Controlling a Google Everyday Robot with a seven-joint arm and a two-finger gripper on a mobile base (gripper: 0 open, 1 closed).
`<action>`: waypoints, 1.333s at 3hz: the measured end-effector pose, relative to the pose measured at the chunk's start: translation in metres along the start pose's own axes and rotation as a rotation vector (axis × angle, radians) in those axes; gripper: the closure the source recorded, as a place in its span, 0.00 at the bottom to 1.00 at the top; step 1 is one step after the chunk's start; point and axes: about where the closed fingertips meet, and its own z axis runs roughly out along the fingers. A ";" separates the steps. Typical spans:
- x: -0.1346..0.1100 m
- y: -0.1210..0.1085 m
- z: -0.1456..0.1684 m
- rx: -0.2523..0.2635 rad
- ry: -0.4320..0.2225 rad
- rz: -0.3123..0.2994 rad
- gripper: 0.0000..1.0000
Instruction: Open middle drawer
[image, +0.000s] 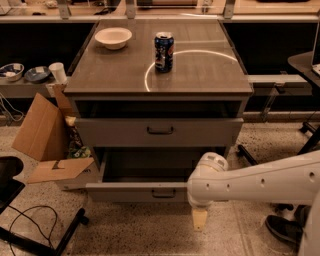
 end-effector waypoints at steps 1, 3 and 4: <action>-0.005 -0.035 0.026 -0.011 -0.021 0.010 0.00; 0.003 -0.053 0.059 -0.024 -0.061 0.086 0.14; 0.021 -0.006 0.038 -0.046 -0.022 0.163 0.37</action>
Offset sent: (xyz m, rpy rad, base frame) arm 0.0806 -0.0100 -0.0848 0.0995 0.0882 -0.1069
